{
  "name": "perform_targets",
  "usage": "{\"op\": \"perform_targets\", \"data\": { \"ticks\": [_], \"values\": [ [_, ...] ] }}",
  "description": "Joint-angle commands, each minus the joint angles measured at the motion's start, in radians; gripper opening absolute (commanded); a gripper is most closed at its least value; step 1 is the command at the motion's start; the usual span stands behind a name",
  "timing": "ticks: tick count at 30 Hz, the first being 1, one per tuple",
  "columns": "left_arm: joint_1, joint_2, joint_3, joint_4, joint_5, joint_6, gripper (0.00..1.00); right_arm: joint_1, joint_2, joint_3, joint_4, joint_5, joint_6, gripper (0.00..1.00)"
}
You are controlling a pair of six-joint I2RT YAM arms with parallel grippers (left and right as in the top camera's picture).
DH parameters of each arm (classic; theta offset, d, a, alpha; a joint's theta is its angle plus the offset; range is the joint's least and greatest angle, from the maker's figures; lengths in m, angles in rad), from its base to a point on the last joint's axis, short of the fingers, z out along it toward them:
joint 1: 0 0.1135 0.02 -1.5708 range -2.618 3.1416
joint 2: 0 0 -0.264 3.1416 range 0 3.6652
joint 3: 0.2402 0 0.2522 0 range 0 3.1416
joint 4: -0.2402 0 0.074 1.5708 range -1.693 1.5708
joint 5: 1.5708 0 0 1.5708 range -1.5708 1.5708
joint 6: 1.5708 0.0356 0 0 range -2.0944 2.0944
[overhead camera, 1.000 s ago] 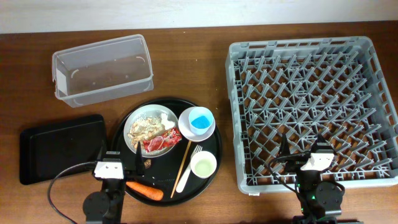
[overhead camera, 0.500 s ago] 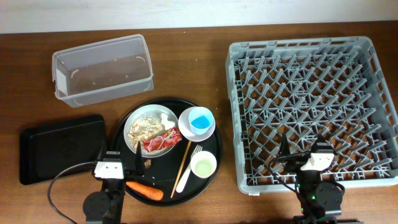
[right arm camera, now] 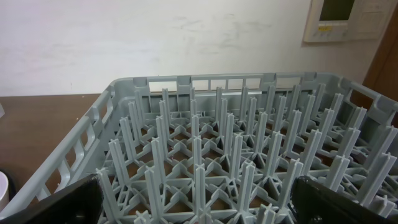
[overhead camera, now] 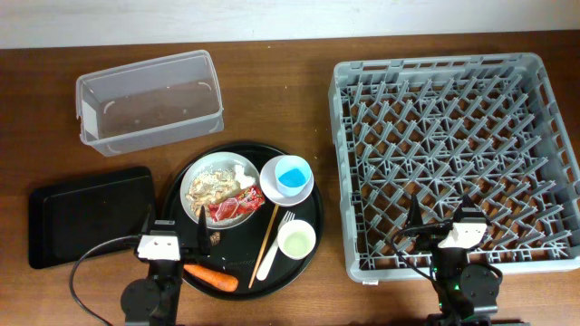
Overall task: Sort waste into correct bins and load items into the dishwasher rack
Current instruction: 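Move the left gripper over the plate toward the red wrapper, then grasp the red wrapper with the left gripper and drop it in the clear bin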
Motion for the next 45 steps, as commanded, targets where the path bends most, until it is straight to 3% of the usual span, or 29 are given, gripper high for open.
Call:
{"op": "perform_targets", "data": {
  "ticks": [1,13,16,21,27,36,42,45],
  "values": [
    [-0.005,-0.004,-0.004,-0.005,-0.003,0.016,0.99,0.006,-0.005,-0.005,-0.006,0.016,0.005,0.99],
    [-0.005,-0.004,-0.004,-0.005,-0.002,0.014,0.99,0.006,-0.005,-0.005,-0.004,0.008,0.017,0.99],
    [-0.005,-0.004,-0.003,-0.005,0.000,-0.048,0.99,0.006,-0.005,0.000,-0.009,-0.040,0.016,0.99],
    [-0.005,0.029,0.060,-0.089,0.042,-0.068,0.99,0.006,0.017,0.117,-0.186,-0.048,0.042,0.99],
    [-0.005,0.257,0.311,-0.224,0.070,-0.068,0.99,0.006,0.224,0.420,-0.430,-0.092,0.043,0.99],
    [-0.006,0.888,0.934,-0.725,0.129,-0.068,0.99,0.006,0.718,0.887,-0.855,-0.203,0.042,0.99],
    [-0.006,1.078,0.961,-0.751,0.157,-0.067,0.99,0.006,0.842,0.900,-0.879,-0.194,0.042,0.99],
    [-0.068,1.167,0.961,-0.748,0.215,0.031,0.99,0.006,0.843,0.900,-0.879,-0.195,0.042,0.99]
  ]
}}
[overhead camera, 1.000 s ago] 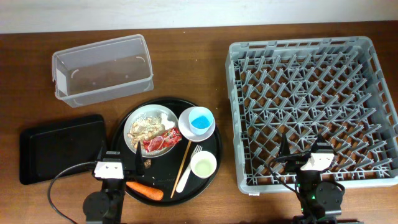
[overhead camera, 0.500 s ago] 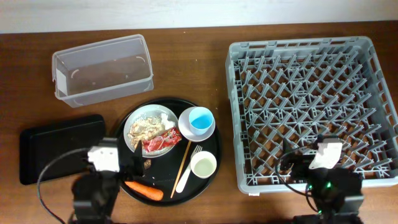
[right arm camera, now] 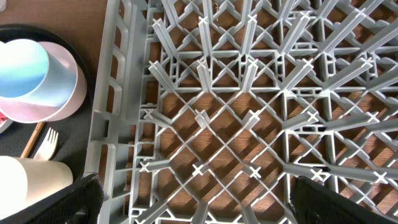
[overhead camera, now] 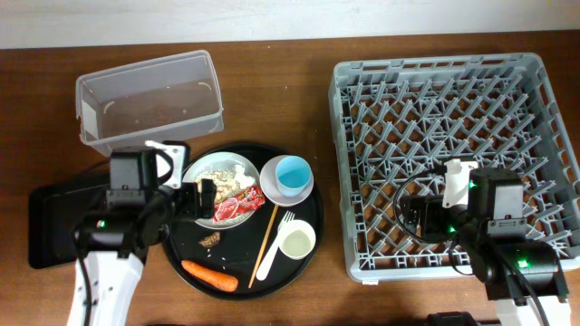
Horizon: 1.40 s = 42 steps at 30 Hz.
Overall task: Sort waste into correct bins and load items into the dishwasher rack
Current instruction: 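Grasp the red wrapper with the left gripper and drop it in the clear bin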
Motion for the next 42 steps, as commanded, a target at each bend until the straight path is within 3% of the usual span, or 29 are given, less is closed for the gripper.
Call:
{"op": "perform_targets", "data": {
  "ticks": [1,5,9,12,16,21,22,23,25,28,32,37,39,42],
  "values": [
    [-0.095,0.100,0.018,0.002,0.066,0.101,0.99,0.006,-0.001,0.022,0.003,-0.002,0.011,0.99],
    [-0.245,0.304,0.018,0.012,-0.023,0.131,0.98,0.006,-0.001,0.022,0.003,-0.002,0.011,0.99],
    [-0.299,0.469,0.018,0.057,-0.159,0.130,0.95,0.006,-0.001,0.022,0.003,-0.002,0.011,0.99],
    [-0.299,0.484,0.018,0.113,-0.216,0.127,0.91,0.006,-0.001,0.022,0.003,-0.002,0.011,0.99],
    [-0.299,0.488,0.013,0.140,-0.212,0.119,0.55,0.006,-0.001,0.022,0.002,-0.002,0.011,0.99],
    [-0.299,0.490,0.008,0.138,-0.188,0.118,0.38,0.006,-0.001,0.022,-0.001,-0.002,0.011,0.99],
    [-0.299,0.490,0.008,0.135,-0.175,0.118,0.30,0.006,-0.001,0.022,-0.002,-0.002,0.011,0.99],
    [-0.299,0.490,0.008,0.128,-0.161,0.119,0.29,0.006,-0.001,0.022,-0.004,-0.002,0.011,0.99],
    [-0.299,0.490,0.008,0.095,-0.159,0.119,0.11,0.006,-0.001,0.022,-0.005,-0.002,0.011,0.99],
    [-0.299,0.490,0.008,0.086,-0.159,0.118,0.00,0.006,-0.001,0.022,-0.005,-0.002,0.011,0.99],
    [-0.299,0.476,0.037,0.042,-0.159,0.118,0.00,0.006,-0.001,0.022,-0.005,-0.002,0.011,0.99],
    [-0.262,0.314,0.232,-0.036,-0.187,0.118,0.01,0.006,-0.001,0.022,-0.005,-0.002,0.011,0.99],
    [-0.157,0.282,0.267,0.087,-0.265,0.111,0.01,0.006,-0.001,0.022,-0.005,-0.002,0.011,0.99],
    [-0.090,0.312,0.267,0.229,-0.265,0.111,0.00,0.006,-0.001,0.022,-0.005,-0.002,0.011,0.99]
  ]
}}
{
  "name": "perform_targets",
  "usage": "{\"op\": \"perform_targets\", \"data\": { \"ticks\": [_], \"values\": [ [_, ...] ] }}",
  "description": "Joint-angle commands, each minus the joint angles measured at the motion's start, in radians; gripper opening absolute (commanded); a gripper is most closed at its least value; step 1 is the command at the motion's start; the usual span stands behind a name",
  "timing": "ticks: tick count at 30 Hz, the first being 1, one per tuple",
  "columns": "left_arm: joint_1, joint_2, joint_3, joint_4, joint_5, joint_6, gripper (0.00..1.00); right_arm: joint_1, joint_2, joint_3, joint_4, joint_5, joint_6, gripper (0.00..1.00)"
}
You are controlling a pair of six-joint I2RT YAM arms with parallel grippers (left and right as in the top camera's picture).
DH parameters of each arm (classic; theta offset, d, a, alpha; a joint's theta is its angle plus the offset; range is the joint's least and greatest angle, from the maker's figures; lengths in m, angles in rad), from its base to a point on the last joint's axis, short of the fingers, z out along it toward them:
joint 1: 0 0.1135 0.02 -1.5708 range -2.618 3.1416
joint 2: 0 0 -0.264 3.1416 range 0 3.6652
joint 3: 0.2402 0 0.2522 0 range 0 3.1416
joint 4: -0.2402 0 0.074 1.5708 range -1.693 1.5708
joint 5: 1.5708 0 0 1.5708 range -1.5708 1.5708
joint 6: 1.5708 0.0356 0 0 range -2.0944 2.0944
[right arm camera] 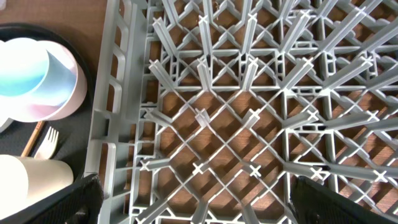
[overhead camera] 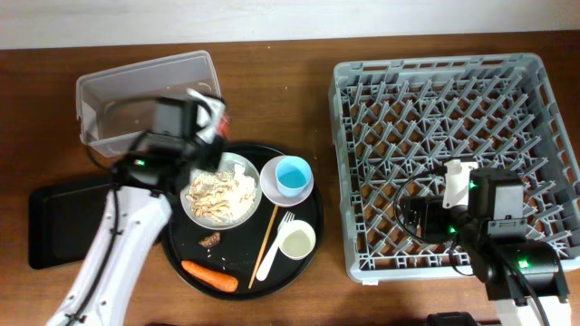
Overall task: Sort waste into correct bins and load items into the dishwasher rack
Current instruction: 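Grasp the red wrapper with the left gripper and drop it in the clear bin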
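My left gripper (overhead camera: 214, 122) hangs over the right end of the clear plastic bin (overhead camera: 136, 109). Its fingers are hidden under the wrist. The red wrapper shows neither on the plate nor in the bin, so it seems to be held. The white plate of food scraps (overhead camera: 217, 192) lies on the round black tray (overhead camera: 313, 222). With it are a blue cup (overhead camera: 292, 174) in a pink bowl, a white cup (overhead camera: 296, 240), a fork (overhead camera: 272, 252), a chopstick (overhead camera: 265, 237) and a carrot (overhead camera: 210, 276). My right gripper (right arm camera: 205, 208) stands open and empty over the grey dishwasher rack (right arm camera: 249, 93), near its front left corner.
A black rectangular tray (overhead camera: 82, 213) lies at the left, partly under my left arm. The rack (overhead camera: 453, 154) fills the right half of the table. A small brown scrap (overhead camera: 212, 239) lies on the round tray. The wall edge runs along the back.
My left gripper has moved from above the plate to the right end of the clear bin. The red wrapper is gone from the plate. The right arm has barely moved.
Both arms were low at the table's front edge, with the wrapper on the plate. Then the left gripper was down at the wrapper and the right gripper open above the rack. Now the left gripper is at the clear bin and the plate holds only scraps.
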Motion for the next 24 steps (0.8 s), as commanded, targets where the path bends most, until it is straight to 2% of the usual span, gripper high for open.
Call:
{"op": "perform_targets", "data": {
  "ticks": [1,6,8,9,10,11,12,13,14,17,21,24],
  "values": [
    [0.100,0.059,0.009,0.174,-0.037,-0.002,0.00,0.006,-0.001,0.019,0.003,-0.002,0.011,0.99],
    [0.151,0.230,0.009,0.483,-0.037,-0.002,0.01,0.006,-0.001,0.019,0.003,-0.002,0.011,0.99],
    [0.151,0.272,0.009,0.533,-0.037,-0.002,0.01,0.006,-0.001,0.019,0.002,-0.002,0.011,0.99],
    [0.151,0.296,0.009,0.545,-0.037,-0.002,0.29,0.006,-0.001,0.019,0.002,-0.002,0.011,0.99],
    [0.151,0.303,0.009,0.542,-0.036,-0.002,0.50,0.006,-0.001,0.019,0.001,-0.002,0.011,0.99],
    [0.151,0.303,0.009,0.539,-0.036,-0.002,0.56,0.006,-0.001,0.019,-0.001,-0.002,0.011,0.98],
    [0.151,0.301,0.009,0.533,-0.037,-0.002,0.68,0.006,-0.001,0.019,-0.004,-0.002,0.011,0.99],
    [0.151,0.301,0.009,0.524,-0.036,-0.002,0.73,0.006,-0.001,0.019,-0.006,-0.002,0.011,0.99],
    [0.151,0.301,0.009,0.502,-0.033,-0.002,0.74,0.006,-0.001,0.019,-0.010,-0.002,0.011,0.99],
    [0.138,0.295,0.009,0.358,0.101,-0.002,0.74,0.006,-0.001,0.019,-0.014,-0.002,0.011,0.99],
    [0.040,0.279,0.009,-0.019,0.364,-0.029,0.66,0.006,0.008,0.019,-0.015,-0.002,0.011,0.99],
    [-0.021,0.279,0.006,-0.142,0.354,-0.029,0.65,0.006,0.023,0.019,-0.019,-0.002,0.011,0.99]
  ]
}}
